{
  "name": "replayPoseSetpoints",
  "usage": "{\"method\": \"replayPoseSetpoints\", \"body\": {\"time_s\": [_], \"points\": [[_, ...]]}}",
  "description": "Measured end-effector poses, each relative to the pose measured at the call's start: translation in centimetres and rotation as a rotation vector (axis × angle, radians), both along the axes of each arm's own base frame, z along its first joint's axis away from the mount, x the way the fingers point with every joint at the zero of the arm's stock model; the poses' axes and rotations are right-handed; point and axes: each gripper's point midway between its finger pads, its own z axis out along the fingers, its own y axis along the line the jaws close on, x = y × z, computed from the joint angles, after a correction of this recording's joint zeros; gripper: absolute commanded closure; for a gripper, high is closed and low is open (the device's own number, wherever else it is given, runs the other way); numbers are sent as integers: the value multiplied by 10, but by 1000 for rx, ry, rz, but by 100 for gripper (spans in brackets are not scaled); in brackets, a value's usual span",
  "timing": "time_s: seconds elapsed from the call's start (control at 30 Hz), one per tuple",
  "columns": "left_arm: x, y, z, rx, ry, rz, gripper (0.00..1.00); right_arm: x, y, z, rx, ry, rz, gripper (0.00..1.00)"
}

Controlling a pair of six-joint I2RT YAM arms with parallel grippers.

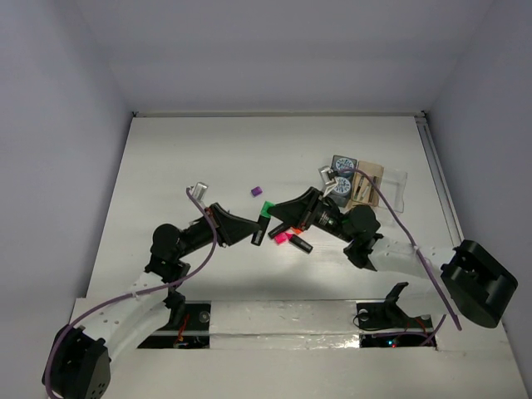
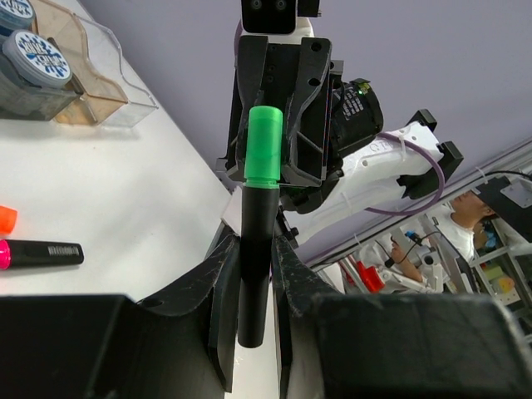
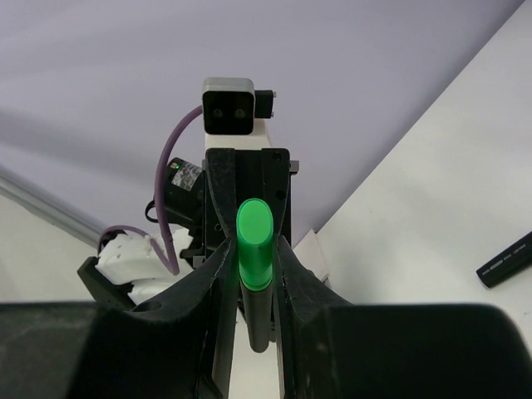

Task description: Sort the stationery into containers

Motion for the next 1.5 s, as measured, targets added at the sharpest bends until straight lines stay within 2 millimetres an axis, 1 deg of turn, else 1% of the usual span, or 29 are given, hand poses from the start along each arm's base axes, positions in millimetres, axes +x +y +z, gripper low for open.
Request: {"method": "replayPoseSetpoints", "body": {"time_s": [0.23,0.4,0.67,0.77,0.83,0.93,0.97,1.0,1.03,1.1,1.13,1.17,1.2,1.23,1.3,1.43,1.47,1.5], "points": [[-4,-2,-2,23,5,-38,100,-6,5,-5,-8,9,-1,100],[-3,-3,-7,46,21,-38,100,-9,3,-12,-28,22,-14,100],[1,-1,-6,61,10,-17,100,-10,0,-18,-98,36,-25,100],[3,1,-6,61,9,-7,100,-8,2,-18,-117,43,-33,93],[4,2,-6,59,8,-2,100,-6,3,-17,-118,42,-39,92],[5,2,-5,58,7,1,100,-6,2,-15,-116,44,-48,78],[5,2,-5,56,4,1,100,-6,2,-14,-115,46,-54,69],[5,1,-4,53,0,1,100,-6,2,-13,-113,46,-61,65],[8,2,-1,43,-5,18,100,-11,3,-14,-121,47,-39,62],[20,7,12,4,-37,89,100,-38,13,-30,-179,67,65,55],[25,10,19,-13,-55,118,100,-50,17,-40,-212,82,112,55],[27,12,25,-30,-73,139,100,-62,19,-48,-239,93,159,52],[30,14,30,-43,-85,157,100,-71,20,-55,-263,106,191,51],[31,16,34,-56,-96,170,100,-74,20,-60,-278,112,206,51],[32,17,37,-66,-102,179,100,-75,19,-63,-291,118,213,50],[34,19,40,-80,-108,194,100,-76,19,-64,-295,109,219,49],[34,19,40,-81,-108,194,100,-74,18,-64,-296,106,215,45],[34,19,41,-83,-105,194,100,-74,17,-64,-297,104,212,45]]}}
